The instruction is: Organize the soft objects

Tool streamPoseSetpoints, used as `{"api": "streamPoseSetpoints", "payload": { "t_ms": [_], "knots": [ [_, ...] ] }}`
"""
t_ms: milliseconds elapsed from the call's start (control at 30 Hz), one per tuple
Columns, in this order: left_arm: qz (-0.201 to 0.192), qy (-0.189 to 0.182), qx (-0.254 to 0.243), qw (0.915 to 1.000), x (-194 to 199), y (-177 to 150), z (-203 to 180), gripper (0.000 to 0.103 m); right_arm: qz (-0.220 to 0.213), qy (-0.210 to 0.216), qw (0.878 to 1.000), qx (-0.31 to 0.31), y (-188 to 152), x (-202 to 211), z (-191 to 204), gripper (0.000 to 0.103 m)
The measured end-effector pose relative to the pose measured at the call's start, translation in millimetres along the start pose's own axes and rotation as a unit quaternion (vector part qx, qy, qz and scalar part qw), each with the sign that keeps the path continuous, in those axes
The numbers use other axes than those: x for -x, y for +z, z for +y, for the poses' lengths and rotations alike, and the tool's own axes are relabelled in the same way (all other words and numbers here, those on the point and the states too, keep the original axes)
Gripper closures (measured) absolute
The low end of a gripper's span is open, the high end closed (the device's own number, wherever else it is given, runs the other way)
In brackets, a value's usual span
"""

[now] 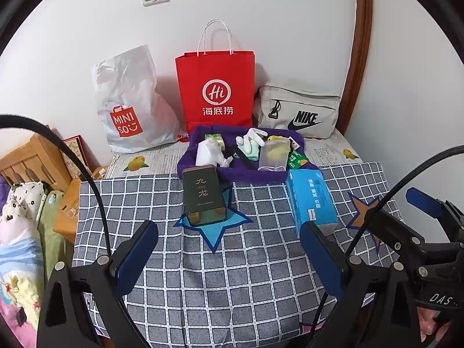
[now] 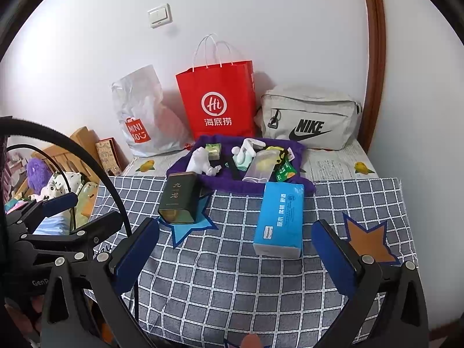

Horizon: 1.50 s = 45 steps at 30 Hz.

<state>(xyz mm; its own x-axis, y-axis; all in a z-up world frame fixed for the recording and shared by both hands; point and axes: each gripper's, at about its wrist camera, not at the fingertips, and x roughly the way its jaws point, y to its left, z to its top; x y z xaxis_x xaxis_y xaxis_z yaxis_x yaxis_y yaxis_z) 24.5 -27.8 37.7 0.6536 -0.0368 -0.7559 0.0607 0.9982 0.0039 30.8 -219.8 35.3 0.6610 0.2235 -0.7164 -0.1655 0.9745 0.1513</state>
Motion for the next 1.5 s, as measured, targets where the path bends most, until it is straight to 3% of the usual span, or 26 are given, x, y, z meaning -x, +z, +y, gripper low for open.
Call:
{"api": "streamPoseSetpoints", "payload": {
  "t_ms": [1500],
  "knots": [
    [0.002, 0.005, 0.002, 1.0000, 1.6, -1.2, 0.6, 0.004, -0.001, 0.003, 1.000, 0.007, -0.5, 3.6, 2.3, 0.000]
  ]
}}
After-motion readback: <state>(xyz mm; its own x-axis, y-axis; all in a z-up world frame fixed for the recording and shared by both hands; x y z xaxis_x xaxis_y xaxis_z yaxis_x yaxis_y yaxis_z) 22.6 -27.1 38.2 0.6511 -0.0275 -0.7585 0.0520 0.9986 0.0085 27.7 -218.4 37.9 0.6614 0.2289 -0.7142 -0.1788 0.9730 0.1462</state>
